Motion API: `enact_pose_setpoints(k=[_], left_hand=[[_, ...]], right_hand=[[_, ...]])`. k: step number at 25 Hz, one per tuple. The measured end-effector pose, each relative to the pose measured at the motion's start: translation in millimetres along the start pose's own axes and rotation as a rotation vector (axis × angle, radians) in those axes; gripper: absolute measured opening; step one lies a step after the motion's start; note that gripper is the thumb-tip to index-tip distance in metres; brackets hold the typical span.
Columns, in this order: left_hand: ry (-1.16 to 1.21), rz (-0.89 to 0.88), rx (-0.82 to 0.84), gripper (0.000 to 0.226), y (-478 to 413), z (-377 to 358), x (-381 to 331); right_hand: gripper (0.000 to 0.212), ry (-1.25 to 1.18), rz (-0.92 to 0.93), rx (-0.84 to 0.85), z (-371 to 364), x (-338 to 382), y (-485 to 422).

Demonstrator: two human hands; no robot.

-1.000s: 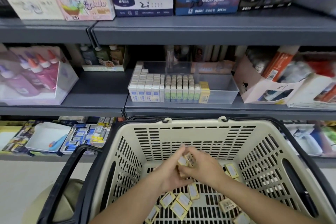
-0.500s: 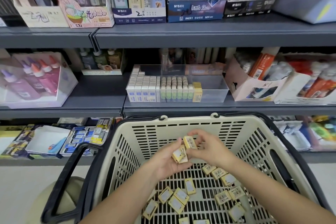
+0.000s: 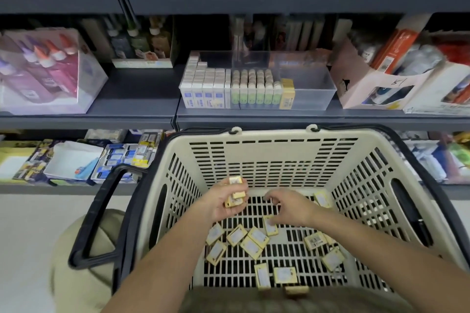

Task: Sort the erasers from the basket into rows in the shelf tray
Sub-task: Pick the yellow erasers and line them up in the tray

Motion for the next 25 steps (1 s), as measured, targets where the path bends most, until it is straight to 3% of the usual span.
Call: enact_pose_setpoints(k=[2, 5, 8, 11, 14, 18, 21, 25], left_hand=[[-0.037, 0.069, -0.038, 0.029, -3, 15, 13], [-0.073, 0.126, -0.054, 0.032, -8, 29, 20], [-0.087, 0.149, -0.043, 0.024, -14, 35, 23], [-0.116, 0.161, -0.054, 0.021, -16, 38, 28], [-0.119, 0.168, -0.044, 0.023, -17, 39, 29], [-0.124, 0.179, -0.015, 0.027, -13, 39, 28], [-0.085, 0.198, 0.022, 0.039, -9, 33, 28], [-0.035, 0.182, 0.256, 0.050, -9, 12, 27]], right_hand=[[0.072, 0.205, -0.018, 0.157, -30, -10, -12], [0.064, 0.422, 0.026, 0.119, -46, -10, -19], [0.058, 0.337, 0.092, 0.045, -38, -2, -19], [0.063, 0.370, 0.226, 0.150, -47, 8, -19], [0.070, 0.464, 0.247, 0.225, -65, 12, -23], [0.059, 0.271, 0.227, 0.145, -49, 13, -19], [0.060, -0.023, 0.226, -0.060, -18, 22, -10], [0.058, -0.088, 0.287, -0.215, -2, 52, -4]])
Point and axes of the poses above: each hand's wrist, its own y-axis away from the middle knuckle, its own z-axis out of the back of the hand, x = y × z, the point moved 4 cm from there along -y, towards the middle knuckle, and after that the axes turned 9 degrees about x, right-handed, at the moved point
